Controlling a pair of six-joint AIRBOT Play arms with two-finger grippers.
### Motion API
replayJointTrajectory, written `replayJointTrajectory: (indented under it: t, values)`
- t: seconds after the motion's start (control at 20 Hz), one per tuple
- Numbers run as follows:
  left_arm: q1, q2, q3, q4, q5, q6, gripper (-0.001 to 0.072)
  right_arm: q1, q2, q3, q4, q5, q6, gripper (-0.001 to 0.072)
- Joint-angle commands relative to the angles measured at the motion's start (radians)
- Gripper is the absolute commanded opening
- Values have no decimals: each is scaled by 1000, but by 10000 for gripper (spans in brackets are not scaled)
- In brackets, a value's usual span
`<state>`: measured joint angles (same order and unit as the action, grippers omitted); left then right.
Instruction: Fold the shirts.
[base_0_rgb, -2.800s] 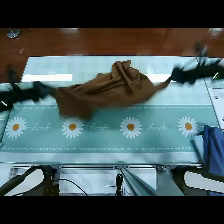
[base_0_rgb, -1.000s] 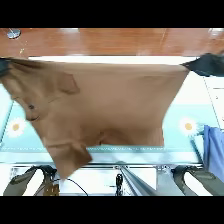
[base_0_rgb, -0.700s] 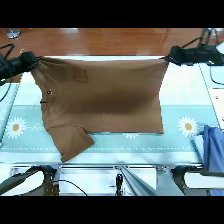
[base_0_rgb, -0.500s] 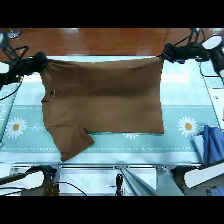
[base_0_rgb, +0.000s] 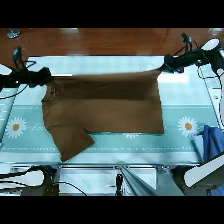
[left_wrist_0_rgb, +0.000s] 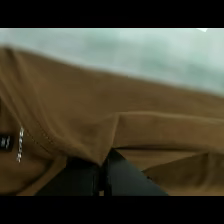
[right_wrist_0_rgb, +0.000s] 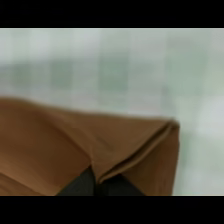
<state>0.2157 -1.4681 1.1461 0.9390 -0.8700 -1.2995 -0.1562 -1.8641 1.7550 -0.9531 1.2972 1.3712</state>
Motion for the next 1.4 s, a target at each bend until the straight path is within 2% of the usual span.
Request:
replayJointTrajectory:
  t: [0.0,0.25,0.3,0.35,0.4,0.45,0.55,0.7,0.8,0.95,1.1,1.2,1.35]
  values:
    - [13,-24,-54,32,-130,66,20,-9,-4,-79,-51,129,-29,26]
    - [14,-61,-63,46,-149,65,23,10,-9,-195,-48,93,-34,29]
    - [18,-60,-61,46,-153,64,101,16,-9,-195,-50,93,-23,175]
    - [21,-60,-50,49,-181,35,546,17,-5,-194,-50,104,-9,618]
    - [30,-60,-29,61,-228,9,707,14,5,-189,-57,121,-10,620]
    - [46,-60,5,79,-292,-29,705,3,28,-188,-66,138,-10,620]
    - [97,-37,47,91,-417,-45,705,-31,105,-190,-132,158,-10,619]
    - [198,77,-11,144,-502,-48,705,-102,284,-321,-225,78,8,619]
    - [278,188,-149,170,-491,-48,705,-154,442,-546,-182,-73,36,619]
    - [404,352,-418,169,-437,-48,704,-169,665,-886,-39,-232,-6,619]
    - [505,543,-646,153,-327,-98,704,-154,813,-1077,105,-254,-72,618]
    - [518,600,-745,103,-333,-57,704,-139,870,-1121,107,-242,-77,618]
    - [476,577,-828,-44,-335,59,704,-135,897,-1125,118,-240,-80,618]
